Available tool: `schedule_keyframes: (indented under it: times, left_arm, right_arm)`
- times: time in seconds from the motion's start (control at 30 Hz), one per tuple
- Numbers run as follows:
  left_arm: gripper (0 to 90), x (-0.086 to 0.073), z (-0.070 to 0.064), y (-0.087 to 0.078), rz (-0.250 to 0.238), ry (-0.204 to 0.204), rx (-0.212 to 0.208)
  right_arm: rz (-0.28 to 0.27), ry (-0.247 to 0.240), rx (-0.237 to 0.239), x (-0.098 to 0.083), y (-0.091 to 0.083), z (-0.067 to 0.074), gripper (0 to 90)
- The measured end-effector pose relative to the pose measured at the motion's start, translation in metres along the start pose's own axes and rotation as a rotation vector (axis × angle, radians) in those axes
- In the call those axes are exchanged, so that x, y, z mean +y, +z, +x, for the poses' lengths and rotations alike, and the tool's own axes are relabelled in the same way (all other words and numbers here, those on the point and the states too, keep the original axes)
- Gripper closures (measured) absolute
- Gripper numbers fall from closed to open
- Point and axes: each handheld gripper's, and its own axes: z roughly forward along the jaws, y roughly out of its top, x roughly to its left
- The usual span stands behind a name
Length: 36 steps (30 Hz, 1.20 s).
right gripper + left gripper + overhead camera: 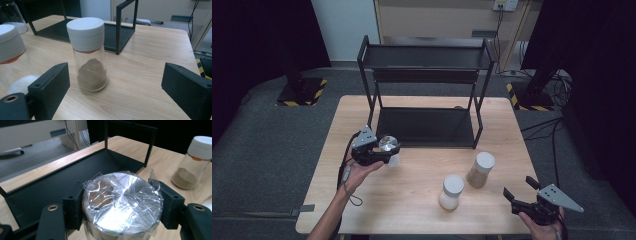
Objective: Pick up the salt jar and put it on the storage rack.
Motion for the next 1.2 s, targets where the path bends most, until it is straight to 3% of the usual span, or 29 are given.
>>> schedule_keyframes:
  times: [0.17, 0.53, 0.77, 1.2]
  left_arm:
    - [33.9, 0.010, 0.000, 0.010, -0.020, -0.020, 0.017]
    - [33.9, 0.029, -0.002, 0.031, -0.041, -0.053, 0.098]
    - [33.9, 0.041, 0.000, 0.054, -0.037, -0.071, 0.177]
    - [34.0, 0.034, 0.008, 0.087, -0.053, -0.093, 0.295]
  right_arm:
    - [0.000, 0.001, 0.001, 0.000, 0.000, 0.000, 8.2]
    - [-0.002, 0.001, 0.004, 0.000, -0.001, -0.001, 8.4]
    - [-0.004, 0.002, 0.005, 0.000, -0.001, -0.001, 8.3]
    - [-0.010, 0.005, 0.010, -0.001, -0.001, -0.002, 8.4]
